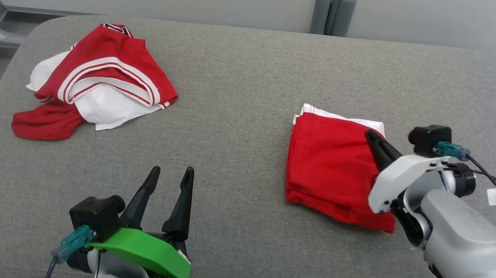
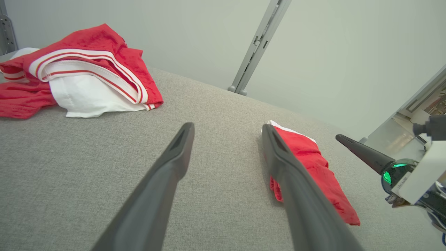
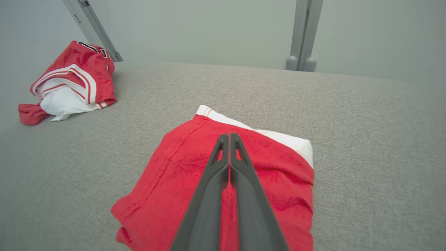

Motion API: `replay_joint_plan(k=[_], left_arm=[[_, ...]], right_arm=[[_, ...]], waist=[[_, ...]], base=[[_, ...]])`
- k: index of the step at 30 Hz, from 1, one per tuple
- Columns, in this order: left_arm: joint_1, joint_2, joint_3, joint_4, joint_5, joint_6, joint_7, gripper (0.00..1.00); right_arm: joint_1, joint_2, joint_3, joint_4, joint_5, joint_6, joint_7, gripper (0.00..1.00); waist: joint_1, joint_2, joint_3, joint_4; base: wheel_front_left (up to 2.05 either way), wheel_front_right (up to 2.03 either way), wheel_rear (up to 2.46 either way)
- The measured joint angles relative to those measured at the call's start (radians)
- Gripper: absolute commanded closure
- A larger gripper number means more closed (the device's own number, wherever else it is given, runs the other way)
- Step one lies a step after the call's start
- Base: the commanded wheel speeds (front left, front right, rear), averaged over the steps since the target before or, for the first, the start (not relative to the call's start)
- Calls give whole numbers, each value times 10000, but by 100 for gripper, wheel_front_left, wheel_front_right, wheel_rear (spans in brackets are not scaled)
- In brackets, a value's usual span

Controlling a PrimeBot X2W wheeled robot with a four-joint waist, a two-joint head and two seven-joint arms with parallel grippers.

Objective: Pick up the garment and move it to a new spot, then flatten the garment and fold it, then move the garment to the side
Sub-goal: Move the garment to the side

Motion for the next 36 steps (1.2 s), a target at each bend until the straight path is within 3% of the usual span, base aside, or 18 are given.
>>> replay_joint_plan(k=[1,2,13,24,29,30,31,35,36], left_arm=[[0,0,-8,-13,0,0,-2,0],[-1,-2,-15,-25,0,-2,0,0],[-65,50,-105,-15,21,-6,82,0],[-121,13,-245,94,33,-48,105,0],[-119,15,-257,105,19,-65,100,0],[-119,17,-255,104,19,-65,98,0],[-119,17,-255,104,19,-65,92,0],[-129,46,-249,84,21,-67,88,0],[-147,56,-251,71,27,-67,88,0]], right_arm=[[25,-94,-169,94,6,0,-19,19],[60,-163,-328,203,8,0,-23,0],[407,-255,-1430,1638,738,0,307,0],[624,-451,-1939,1659,2487,0,3068,0],[650,-550,-1977,1455,2817,0,3540,0],[647,-552,-1937,1442,2813,0,3545,22],[638,-554,-1912,1444,2803,0,3532,50],[476,-491,-1789,1595,2696,0,3478,89],[393,-462,-1739,1653,2617,-2,3413,89]], waist=[[0,0,24,3],[0,0,55,17],[0,0,429,490],[0,0,503,1022],[0,0,481,1098],[0,0,496,1098],[0,0,515,1097],[0,0,622,1055],[0,0,657,1033]], base=[[0,0,0],[0,0,0],[0,0,0],[0,0,0],[0,0,0],[0,0,0],[0,0,0],[0,0,0],[0,0,0]])
